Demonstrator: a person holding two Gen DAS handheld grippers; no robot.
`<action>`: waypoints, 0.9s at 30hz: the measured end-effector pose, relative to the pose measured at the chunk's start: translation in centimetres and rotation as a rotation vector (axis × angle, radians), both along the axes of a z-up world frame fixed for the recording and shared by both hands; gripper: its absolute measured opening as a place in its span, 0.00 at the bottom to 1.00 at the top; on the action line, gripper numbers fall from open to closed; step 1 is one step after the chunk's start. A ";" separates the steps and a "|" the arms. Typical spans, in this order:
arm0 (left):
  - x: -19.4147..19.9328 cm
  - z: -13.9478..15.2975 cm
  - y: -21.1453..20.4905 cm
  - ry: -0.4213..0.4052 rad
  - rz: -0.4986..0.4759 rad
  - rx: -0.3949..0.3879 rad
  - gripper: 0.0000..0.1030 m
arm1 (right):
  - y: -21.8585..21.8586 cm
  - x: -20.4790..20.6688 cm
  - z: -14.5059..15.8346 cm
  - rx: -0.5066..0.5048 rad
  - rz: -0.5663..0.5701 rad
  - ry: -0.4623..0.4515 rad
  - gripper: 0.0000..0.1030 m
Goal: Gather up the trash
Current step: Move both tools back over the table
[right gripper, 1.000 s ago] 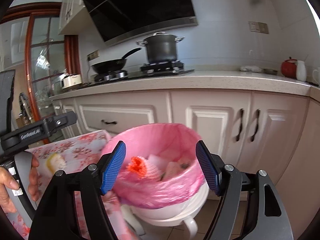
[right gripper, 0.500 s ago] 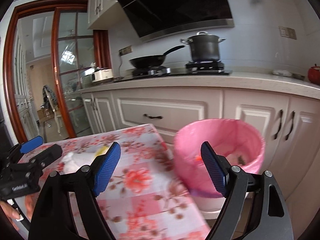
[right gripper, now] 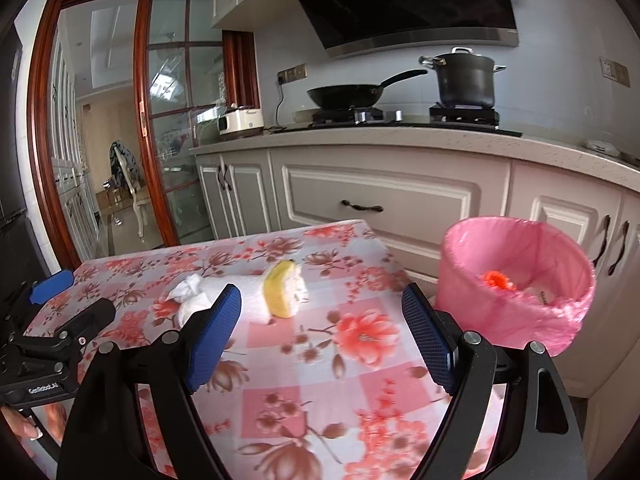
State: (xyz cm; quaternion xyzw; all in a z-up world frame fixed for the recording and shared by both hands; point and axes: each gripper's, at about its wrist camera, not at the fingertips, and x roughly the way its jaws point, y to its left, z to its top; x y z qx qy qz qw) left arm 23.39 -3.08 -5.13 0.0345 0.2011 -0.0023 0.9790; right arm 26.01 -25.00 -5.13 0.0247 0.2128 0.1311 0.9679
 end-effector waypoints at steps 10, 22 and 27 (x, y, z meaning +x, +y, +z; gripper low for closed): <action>3.4 -1.6 1.2 0.058 0.011 0.039 0.95 | 2.4 3.7 -1.8 0.003 0.001 0.069 0.76; 9.6 -4.3 0.4 0.179 -0.028 0.030 0.91 | 2.3 6.7 -2.8 -0.007 0.017 0.094 0.76; 12.7 -5.6 -0.1 0.249 -0.021 0.052 0.84 | 1.9 7.5 -2.7 -0.003 0.027 0.082 0.76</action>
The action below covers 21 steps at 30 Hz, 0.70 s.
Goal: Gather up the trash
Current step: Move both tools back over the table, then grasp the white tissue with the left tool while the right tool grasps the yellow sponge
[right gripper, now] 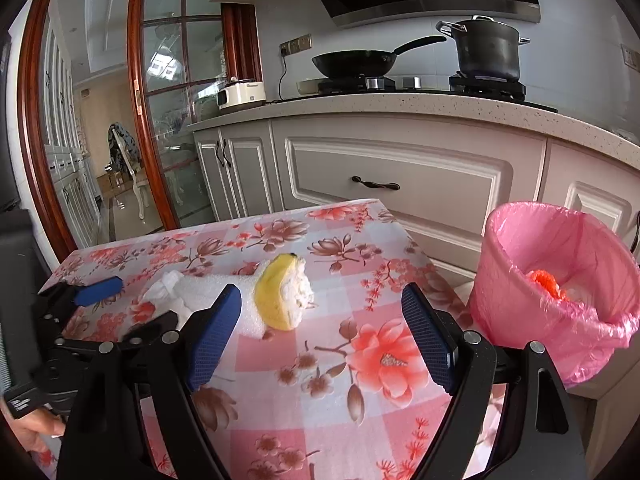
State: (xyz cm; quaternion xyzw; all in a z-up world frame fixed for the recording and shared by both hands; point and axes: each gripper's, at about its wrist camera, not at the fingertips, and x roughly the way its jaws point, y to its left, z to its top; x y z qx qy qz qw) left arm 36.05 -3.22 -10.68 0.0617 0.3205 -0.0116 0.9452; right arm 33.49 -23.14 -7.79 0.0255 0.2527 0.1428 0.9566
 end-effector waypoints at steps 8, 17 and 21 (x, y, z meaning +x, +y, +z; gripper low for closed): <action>3.2 -2.3 -0.4 0.124 -0.004 0.007 0.60 | -0.8 1.9 -0.6 0.018 -0.006 0.017 0.76; 1.2 -2.1 0.7 0.091 -0.027 -0.034 0.25 | 1.0 3.6 -1.6 0.032 0.019 0.071 0.75; -0.6 -1.6 2.0 0.062 -0.003 -0.054 0.24 | 2.4 5.0 -2.6 0.024 0.017 0.136 0.67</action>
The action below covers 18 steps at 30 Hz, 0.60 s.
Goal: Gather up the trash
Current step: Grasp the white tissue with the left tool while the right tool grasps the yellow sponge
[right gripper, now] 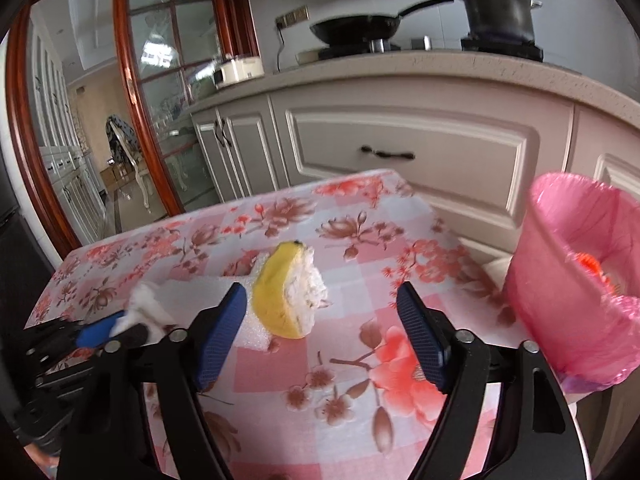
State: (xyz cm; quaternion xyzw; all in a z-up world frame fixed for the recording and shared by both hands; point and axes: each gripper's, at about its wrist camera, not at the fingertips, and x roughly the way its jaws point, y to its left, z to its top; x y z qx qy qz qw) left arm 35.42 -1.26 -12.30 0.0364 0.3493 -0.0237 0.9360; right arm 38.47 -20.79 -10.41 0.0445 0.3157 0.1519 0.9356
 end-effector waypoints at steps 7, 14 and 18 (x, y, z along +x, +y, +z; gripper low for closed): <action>-3.4 0.7 2.8 -0.031 0.026 -0.033 0.24 | 2.1 1.9 -0.9 -0.035 0.006 0.052 0.61; -5.3 0.5 4.1 -0.003 -0.037 -0.117 0.31 | 3.1 3.3 -1.9 -0.070 -0.018 0.111 0.51; -5.9 0.4 4.0 -0.001 -0.039 -0.131 0.42 | 3.5 3.6 -2.3 -0.087 -0.008 0.128 0.31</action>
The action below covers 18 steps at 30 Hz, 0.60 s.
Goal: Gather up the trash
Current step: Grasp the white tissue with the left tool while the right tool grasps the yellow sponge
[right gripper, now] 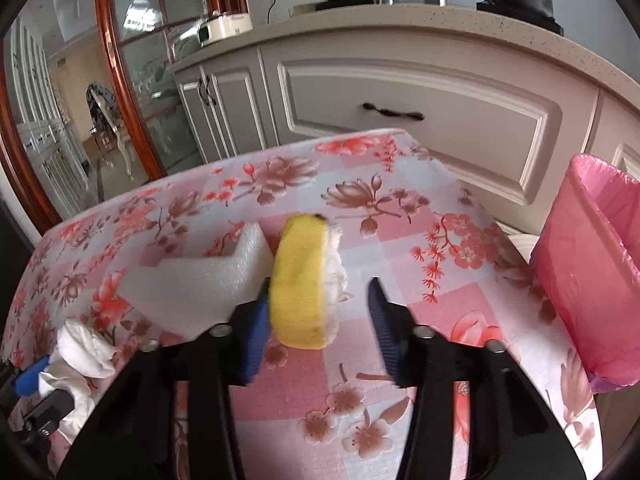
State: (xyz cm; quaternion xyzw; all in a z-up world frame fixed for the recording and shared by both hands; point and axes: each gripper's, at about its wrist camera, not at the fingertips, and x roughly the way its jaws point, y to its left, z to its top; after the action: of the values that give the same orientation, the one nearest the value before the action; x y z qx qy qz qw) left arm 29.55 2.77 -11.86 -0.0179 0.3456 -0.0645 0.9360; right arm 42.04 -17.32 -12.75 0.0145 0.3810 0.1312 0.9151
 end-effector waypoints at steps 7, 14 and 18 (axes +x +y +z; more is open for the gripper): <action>-0.4 -0.3 0.2 0.021 0.024 -0.025 0.61 | -1.0 -2.0 1.1 0.026 -0.017 -0.045 0.23; -1.4 -0.4 -1.5 0.027 -0.028 0.027 0.20 | -1.9 -5.5 2.1 0.043 0.011 -0.064 0.23; -3.0 0.1 -2.6 -0.008 -0.053 0.043 0.18 | -2.1 -7.6 2.7 0.059 0.028 -0.071 0.23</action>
State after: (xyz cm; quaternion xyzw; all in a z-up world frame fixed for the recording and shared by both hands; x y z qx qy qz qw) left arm 26.51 0.13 -11.73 0.0115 0.3434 -0.0818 0.9356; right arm 34.44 -19.47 -10.09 0.0313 0.3443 0.1557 0.9253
